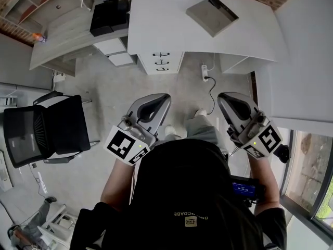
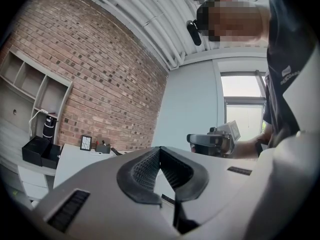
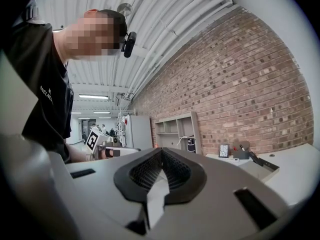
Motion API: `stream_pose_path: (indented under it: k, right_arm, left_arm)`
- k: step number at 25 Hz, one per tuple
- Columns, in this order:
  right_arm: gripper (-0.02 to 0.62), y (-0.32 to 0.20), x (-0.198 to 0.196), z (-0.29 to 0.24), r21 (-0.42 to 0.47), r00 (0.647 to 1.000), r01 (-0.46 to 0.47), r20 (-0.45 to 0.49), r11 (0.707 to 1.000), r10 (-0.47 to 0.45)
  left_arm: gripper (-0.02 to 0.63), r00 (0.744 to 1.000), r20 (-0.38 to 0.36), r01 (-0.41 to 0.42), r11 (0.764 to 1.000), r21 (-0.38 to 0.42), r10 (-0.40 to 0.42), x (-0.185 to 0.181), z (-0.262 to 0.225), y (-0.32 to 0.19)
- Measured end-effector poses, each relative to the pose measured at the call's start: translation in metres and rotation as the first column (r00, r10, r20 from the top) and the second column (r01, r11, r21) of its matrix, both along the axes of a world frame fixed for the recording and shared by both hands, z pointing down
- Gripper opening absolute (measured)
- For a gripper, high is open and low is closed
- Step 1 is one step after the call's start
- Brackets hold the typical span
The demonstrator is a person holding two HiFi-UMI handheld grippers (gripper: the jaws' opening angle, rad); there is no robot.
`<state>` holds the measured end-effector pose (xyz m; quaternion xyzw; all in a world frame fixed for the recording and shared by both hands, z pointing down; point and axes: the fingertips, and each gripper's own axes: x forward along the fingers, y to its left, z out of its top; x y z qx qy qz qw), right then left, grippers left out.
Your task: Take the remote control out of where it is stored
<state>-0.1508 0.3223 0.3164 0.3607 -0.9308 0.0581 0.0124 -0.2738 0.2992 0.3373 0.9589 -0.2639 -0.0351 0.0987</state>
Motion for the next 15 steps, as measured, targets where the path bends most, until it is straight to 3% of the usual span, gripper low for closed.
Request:
stream_pose_path:
  k: [15]
  right_arm:
    - [0.006, -0.067, 0.009, 0.009, -0.001, 0.998, 0.048, 0.036, 0.999, -0.048]
  left_arm:
    - [0.006, 0.998, 0.015, 0.057, 0.998, -0.025, -0.056, 0.007, 0.01, -0.059]
